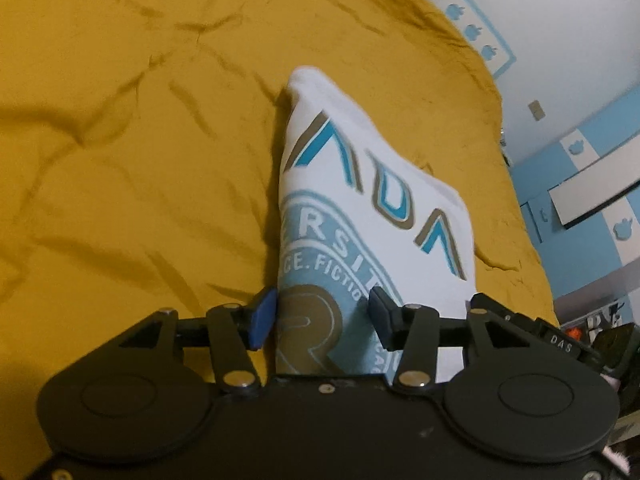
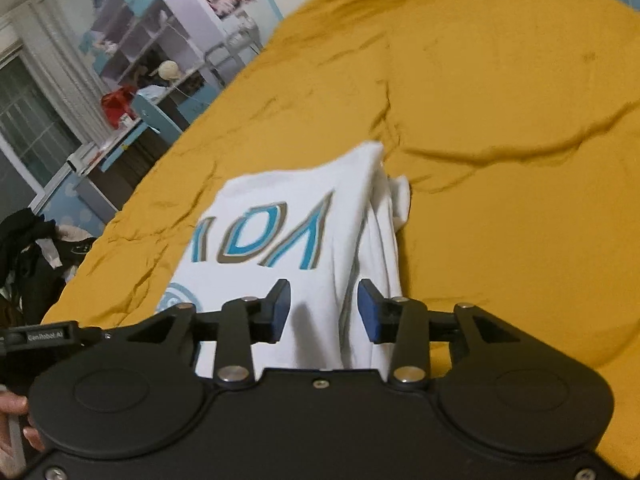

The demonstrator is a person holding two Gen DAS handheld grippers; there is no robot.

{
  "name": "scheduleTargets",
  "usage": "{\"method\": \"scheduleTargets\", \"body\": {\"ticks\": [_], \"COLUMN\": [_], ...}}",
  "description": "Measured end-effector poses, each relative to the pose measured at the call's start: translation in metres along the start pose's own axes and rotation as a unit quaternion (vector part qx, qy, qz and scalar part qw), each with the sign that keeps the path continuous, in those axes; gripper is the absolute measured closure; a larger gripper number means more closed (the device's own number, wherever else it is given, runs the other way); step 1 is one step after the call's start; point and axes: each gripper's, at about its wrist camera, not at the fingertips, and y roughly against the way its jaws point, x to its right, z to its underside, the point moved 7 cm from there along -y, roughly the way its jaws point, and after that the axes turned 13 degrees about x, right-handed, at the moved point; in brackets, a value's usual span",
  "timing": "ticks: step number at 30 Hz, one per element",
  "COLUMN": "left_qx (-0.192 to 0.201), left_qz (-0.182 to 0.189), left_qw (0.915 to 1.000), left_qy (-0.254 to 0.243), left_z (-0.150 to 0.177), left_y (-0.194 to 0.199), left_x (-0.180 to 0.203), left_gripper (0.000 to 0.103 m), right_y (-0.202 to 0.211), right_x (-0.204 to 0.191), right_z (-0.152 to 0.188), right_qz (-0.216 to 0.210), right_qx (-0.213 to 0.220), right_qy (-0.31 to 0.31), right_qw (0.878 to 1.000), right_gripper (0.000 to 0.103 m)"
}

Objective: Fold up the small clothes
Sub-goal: 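Pinch the folded bundle edges with both grippers to square it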

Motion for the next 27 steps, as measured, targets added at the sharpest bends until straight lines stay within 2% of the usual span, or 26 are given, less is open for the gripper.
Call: {"method": "scheduleTargets", "body": {"ticks": [1,2,5,7,9,11,14,16,17,18,22,25,27], "left_qx": [-0.002,0.0,0.007,0.006,0.001,-0.004,-0.003,0.004,0.013,0.027,0.076,0.069,0.058], "left_qz": [-0.001,-0.004,0.004,0.007,0.003,0.001,0.004,0.002,0.0,0.004,0.02,0.027,0.018], "left_qw": [1.0,1.0,0.9999,0.9999,0.9998,0.9999,0.9999,0.9998,0.9995,0.999,0.9947,0.9933,0.9937], "left_qy": [0.004,0.005,-0.007,-0.014,-0.02,-0.012,-0.011,-0.021,-0.029,-0.034,-0.066,-0.089,-0.095], "left_z": [0.002,0.003,0.001,0.0,0.003,0.007,0.004,-0.004,-0.009,-0.016,-0.039,-0.042,-0.042], "left_y": [-0.003,-0.003,0.001,-0.001,-0.008,-0.013,-0.012,-0.006,-0.002,0.003,0.008,-0.01,-0.027], "left_x": [-0.001,-0.002,0.002,0.002,-0.002,-0.007,-0.005,0.001,0.004,0.008,0.03,0.044,0.046], "left_gripper": [0.058,0.059,0.058,0.057,0.054,0.051,0.054,0.056,0.056,0.055,0.051,0.05,0.05], "right_y": [-0.003,-0.004,0.009,0.015,0.006,-0.008,-0.011,-0.005,0.001,0.007,0.016,0.0,-0.017], "right_x": [0.0,0.0,-0.005,-0.01,-0.003,0.01,0.023,0.017,0.012,0.006,-0.025,-0.038,-0.036], "right_z": [0.002,0.003,-0.005,-0.01,-0.003,0.011,0.016,0.01,0.005,-0.001,-0.027,-0.032,-0.033], "right_qz": [-0.003,0.002,0.004,0.013,0.023,0.034,0.031,0.028,0.024,0.015,-0.015,-0.028,-0.019], "right_qx": [-0.003,-0.001,0.027,0.041,0.022,-0.002,-0.003,0.002,0.014,0.03,0.076,0.065,0.056], "right_qy": [-0.001,0.003,0.019,0.047,0.049,0.042,-0.004,-0.001,0.007,0.015,0.066,0.077,0.084], "right_qw": [1.0,1.0,0.999,0.998,0.998,0.999,1.0,1.0,1.0,0.999,0.995,0.994,0.995], "right_gripper": [0.079,0.094,0.096,0.097,0.097,0.098,0.098,0.094,0.087,0.083,0.083,0.083,0.083]}}
